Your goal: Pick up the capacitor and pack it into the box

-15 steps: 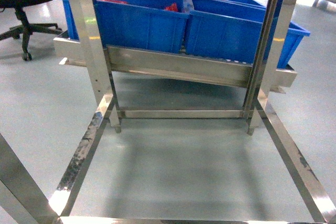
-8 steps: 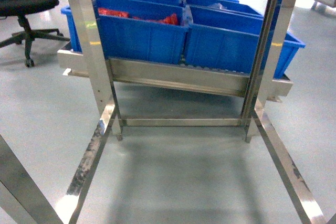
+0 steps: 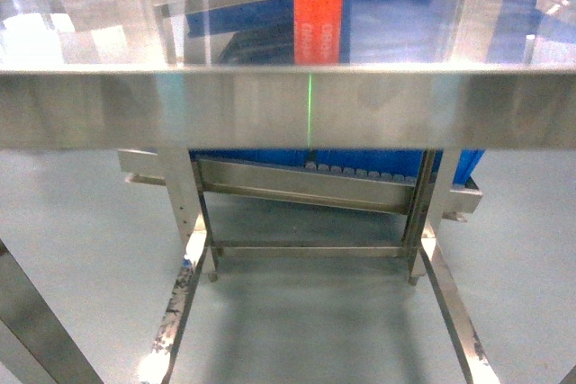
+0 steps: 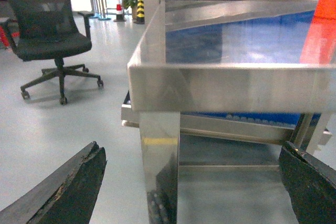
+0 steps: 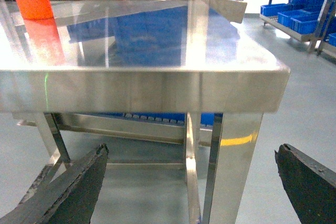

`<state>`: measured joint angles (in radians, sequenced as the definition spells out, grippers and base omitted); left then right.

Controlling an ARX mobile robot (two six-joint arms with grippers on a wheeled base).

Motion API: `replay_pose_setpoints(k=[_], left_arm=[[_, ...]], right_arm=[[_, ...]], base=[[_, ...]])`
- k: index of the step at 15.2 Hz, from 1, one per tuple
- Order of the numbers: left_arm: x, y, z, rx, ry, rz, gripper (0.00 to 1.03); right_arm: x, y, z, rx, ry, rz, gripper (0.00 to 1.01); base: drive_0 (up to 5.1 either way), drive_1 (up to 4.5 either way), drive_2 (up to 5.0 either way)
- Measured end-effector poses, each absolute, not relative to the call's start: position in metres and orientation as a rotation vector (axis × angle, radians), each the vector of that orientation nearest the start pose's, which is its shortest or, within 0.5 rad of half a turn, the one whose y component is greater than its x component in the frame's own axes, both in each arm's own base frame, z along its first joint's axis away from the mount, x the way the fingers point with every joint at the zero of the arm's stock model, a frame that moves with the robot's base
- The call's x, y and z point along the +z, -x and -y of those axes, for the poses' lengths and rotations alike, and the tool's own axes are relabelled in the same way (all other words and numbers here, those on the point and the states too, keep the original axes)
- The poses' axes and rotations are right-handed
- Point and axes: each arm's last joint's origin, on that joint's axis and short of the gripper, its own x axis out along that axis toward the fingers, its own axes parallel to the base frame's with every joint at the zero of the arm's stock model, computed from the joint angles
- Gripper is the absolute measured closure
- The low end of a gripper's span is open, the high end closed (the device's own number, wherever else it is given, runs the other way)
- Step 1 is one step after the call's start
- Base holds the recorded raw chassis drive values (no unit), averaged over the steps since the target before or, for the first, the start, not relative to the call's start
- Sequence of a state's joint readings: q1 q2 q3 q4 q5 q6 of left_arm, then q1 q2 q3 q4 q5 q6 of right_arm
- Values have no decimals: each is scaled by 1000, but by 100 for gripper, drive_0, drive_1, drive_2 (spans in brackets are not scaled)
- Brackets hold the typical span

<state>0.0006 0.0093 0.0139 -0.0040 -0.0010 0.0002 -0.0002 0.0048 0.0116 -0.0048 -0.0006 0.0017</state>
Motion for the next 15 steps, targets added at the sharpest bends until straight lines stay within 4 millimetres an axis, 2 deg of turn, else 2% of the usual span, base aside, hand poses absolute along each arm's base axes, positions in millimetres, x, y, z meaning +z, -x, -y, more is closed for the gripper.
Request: replay_pose_setpoints(k=[15], left_arm=[[167, -97, 0, 3, -1, 4, 5]], right_arm=[[167, -97, 0, -1, -3, 4, 3]], base=[[0, 0, 0]])
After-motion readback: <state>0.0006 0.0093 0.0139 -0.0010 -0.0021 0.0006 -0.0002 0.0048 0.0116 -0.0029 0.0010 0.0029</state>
